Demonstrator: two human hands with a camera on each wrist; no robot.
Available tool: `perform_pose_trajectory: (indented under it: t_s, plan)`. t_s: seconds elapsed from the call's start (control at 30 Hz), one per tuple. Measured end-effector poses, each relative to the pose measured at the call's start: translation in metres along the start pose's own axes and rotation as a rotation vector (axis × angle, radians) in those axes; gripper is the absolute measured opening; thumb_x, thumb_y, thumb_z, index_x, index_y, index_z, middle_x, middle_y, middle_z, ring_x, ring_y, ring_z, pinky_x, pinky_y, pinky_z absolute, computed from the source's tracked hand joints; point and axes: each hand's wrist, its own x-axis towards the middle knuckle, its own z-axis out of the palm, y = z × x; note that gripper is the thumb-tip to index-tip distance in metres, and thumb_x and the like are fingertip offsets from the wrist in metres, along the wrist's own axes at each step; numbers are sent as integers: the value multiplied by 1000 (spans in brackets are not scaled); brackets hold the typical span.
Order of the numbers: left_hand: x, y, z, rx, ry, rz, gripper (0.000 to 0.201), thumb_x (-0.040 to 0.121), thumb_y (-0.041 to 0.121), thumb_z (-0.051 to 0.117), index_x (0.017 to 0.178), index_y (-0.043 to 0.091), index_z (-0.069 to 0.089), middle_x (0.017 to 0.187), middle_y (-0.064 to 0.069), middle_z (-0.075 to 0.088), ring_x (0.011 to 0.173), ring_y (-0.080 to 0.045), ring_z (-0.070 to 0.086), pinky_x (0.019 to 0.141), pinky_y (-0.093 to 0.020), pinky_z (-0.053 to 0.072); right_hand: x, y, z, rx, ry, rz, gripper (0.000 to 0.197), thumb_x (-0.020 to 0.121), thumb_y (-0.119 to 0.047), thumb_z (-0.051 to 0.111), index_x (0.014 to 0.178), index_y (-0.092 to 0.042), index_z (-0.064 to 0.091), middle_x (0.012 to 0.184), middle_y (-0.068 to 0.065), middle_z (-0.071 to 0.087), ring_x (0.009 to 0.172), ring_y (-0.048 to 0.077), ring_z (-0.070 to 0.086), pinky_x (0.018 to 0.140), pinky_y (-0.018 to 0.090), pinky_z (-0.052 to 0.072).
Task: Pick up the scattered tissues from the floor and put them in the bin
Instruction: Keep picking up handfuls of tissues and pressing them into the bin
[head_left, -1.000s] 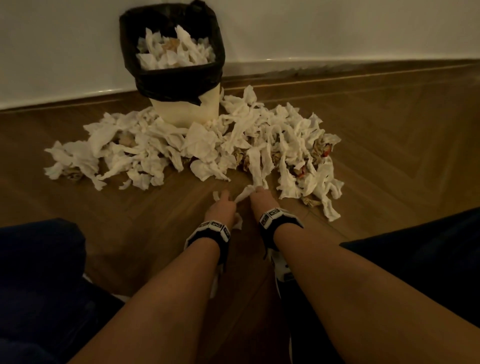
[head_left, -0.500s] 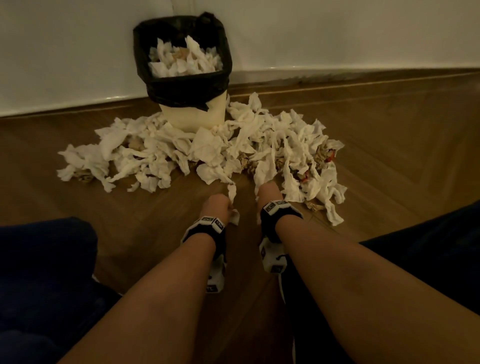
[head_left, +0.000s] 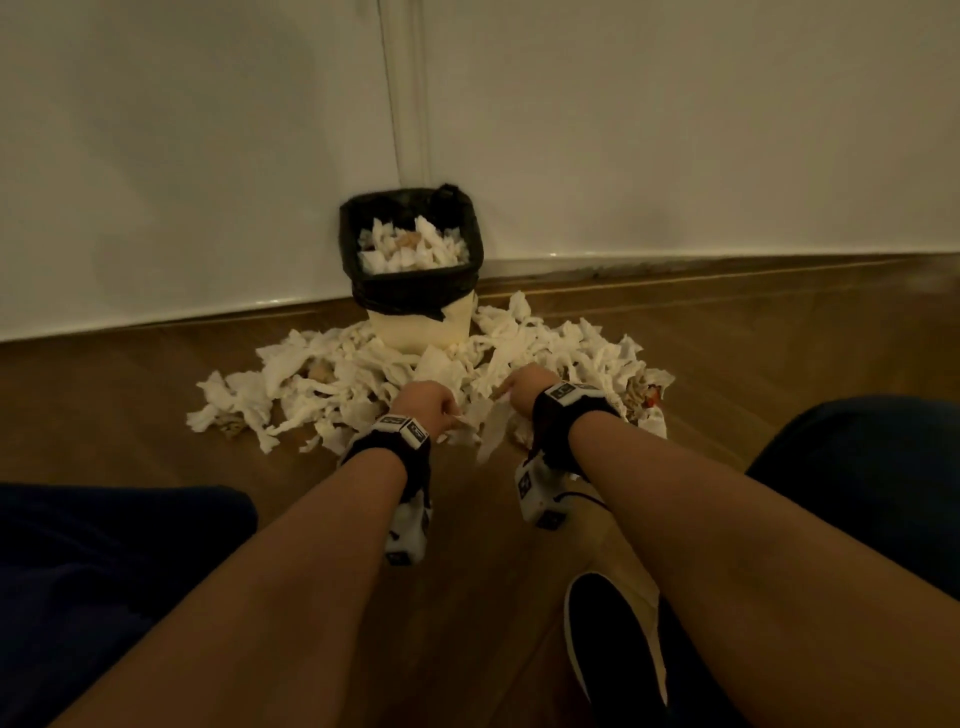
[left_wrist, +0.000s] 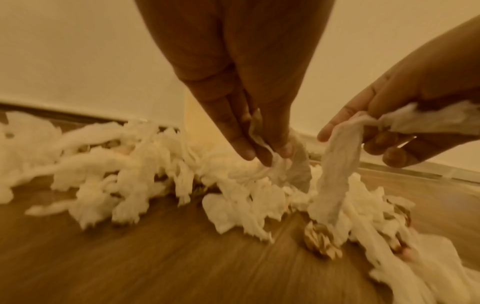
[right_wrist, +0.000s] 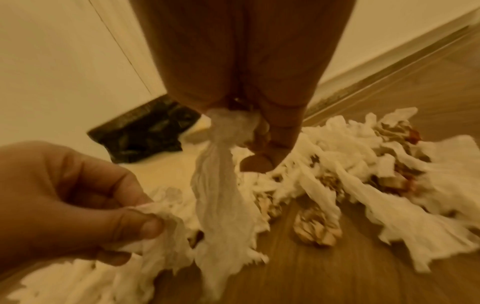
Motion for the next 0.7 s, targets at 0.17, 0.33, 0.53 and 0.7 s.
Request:
perform_pose_trajectory:
  t_s: [0.17, 0.33, 0.53, 0.7]
  plan:
    - [0, 7, -58, 3, 120, 20, 20, 82, 26, 70, 94, 10, 70, 102, -7, 67, 97, -21, 60, 74, -23, 42, -15, -40, -46, 171, 69, -52, 38, 94, -31, 53, 120, -4, 60, 123, 11, 59, 112, 31, 57, 96, 39, 48]
    - [-5, 11, -116, 55, 188, 62, 23, 85, 31, 67, 98, 12, 70, 103, -6, 68, 98, -20, 61, 74, -22, 40, -21, -75, -80, 334, 91, -101, 22, 93, -3, 54, 111, -1, 66, 117, 14, 62, 83, 25, 65, 55, 18, 54]
    - [-9, 2, -164, 62, 304, 55, 25, 87, 25, 64, 103, 7, 57, 105, -13, 63, 99, -27, 57, 72, -29, 39, -21, -109, -97, 181, 165, -198, 30, 85, 0, 64, 113, -5, 68, 126, 13, 60, 114, 26, 58, 96, 34, 49]
    - [-1, -12, -191, 122, 268, 48, 47, 92, 21, 57, 136, 13, 45, 121, -16, 60, 109, -31, 57, 88, -35, 45, -8, -128, -102, 231, 211, -260, 34, 96, -3, 38, 121, -2, 60, 132, 15, 53, 117, 31, 52, 95, 36, 46]
